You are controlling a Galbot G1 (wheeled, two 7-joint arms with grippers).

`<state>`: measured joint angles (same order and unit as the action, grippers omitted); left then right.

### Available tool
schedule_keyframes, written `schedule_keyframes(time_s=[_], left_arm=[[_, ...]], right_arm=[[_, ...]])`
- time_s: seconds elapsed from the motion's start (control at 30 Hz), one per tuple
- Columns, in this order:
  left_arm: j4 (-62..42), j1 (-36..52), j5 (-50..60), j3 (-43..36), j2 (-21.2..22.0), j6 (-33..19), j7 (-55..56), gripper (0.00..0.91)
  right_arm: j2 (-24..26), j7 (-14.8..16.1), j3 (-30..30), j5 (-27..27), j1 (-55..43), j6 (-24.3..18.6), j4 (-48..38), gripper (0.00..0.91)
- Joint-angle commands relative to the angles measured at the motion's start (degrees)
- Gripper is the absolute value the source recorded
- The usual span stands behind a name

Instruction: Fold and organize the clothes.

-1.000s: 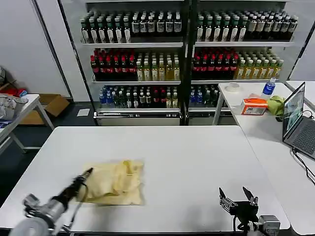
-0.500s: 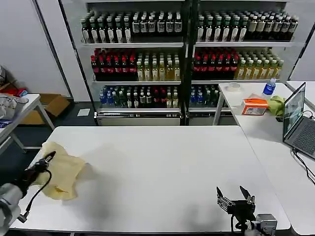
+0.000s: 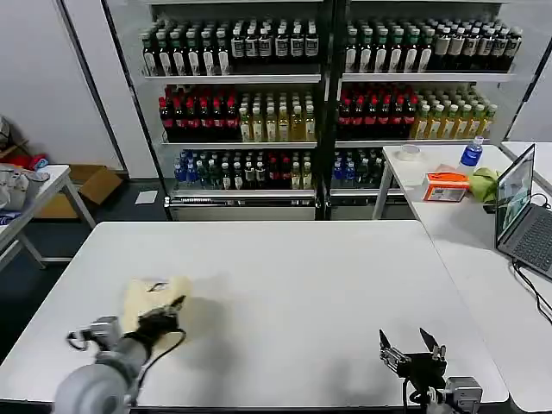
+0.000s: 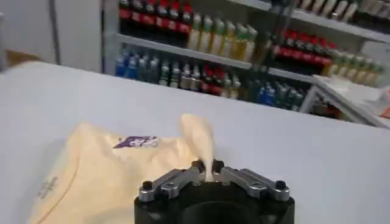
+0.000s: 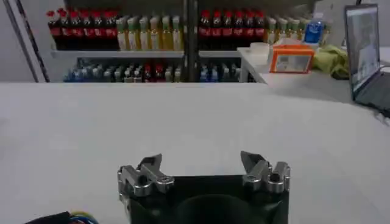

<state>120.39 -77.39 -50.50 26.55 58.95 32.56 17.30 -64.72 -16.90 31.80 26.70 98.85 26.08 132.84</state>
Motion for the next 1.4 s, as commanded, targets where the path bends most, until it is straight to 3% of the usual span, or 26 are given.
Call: schedule_keyframes(time_s=[0.03, 0.2, 0.57, 0.6, 0.63, 0.67, 0.83, 1.0, 1.17, 1.4], left_arm=[[-8.0, 15.3, -2.6, -19.0, 10.8, 0.3, 8.2, 0.020], [-10.6, 19.0, -9.3, -20.6, 15.1, -0.4, 10.2, 0.020], [-17.6, 24.2, -8.9, -24.8, 20.7, -2.0, 9.4, 0.020], [-17.6, 24.4, -8.6, -25.1, 20.9, -2.0, 9.0, 0.161], [-17.6, 24.5, -8.5, -25.1, 21.0, -2.1, 8.8, 0.423], [-17.6, 24.6, -8.3, -25.1, 21.2, -2.2, 8.5, 0.907], [-16.3, 24.1, 0.4, -25.7, 20.9, -6.0, 2.4, 0.907], [-8.9, 21.3, 8.8, -26.5, 17.8, -10.3, -3.1, 0.907], [-2.8, 18.1, 8.2, -23.4, 15.0, -10.8, -3.1, 0.907], [3.5, 7.1, 13.5, -6.2, 10.1, -12.2, -4.1, 0.907]], right_arm=[[-0.4, 0.0, -0.6, -0.3, -0.9, -0.1, -0.9, 0.907], [-0.5, -0.1, -1.3, -0.3, -2.1, 0.1, -1.5, 0.907], [0.5, -0.2, -1.3, 0.6, -4.1, 0.4, -2.6, 0.907], [0.7, -0.2, -1.3, 0.8, -4.4, 0.4, -2.8, 0.907], [0.8, -0.2, -1.3, 0.8, -4.5, 0.4, -2.8, 0.907], [0.9, -0.2, -1.3, 0.9, -4.6, 0.5, -2.9, 0.907], [1.4, 0.1, -1.3, 0.7, -5.3, -0.2, -2.9, 0.907], [1.8, 0.7, -1.4, 0.0, -6.3, -1.4, -2.9, 0.907], [1.8, 0.9, -1.7, -0.2, -6.7, -1.4, -2.7, 0.907], [1.7, 2.6, -3.5, -6.5, -8.5, -8.1, -3.8, 0.907]])
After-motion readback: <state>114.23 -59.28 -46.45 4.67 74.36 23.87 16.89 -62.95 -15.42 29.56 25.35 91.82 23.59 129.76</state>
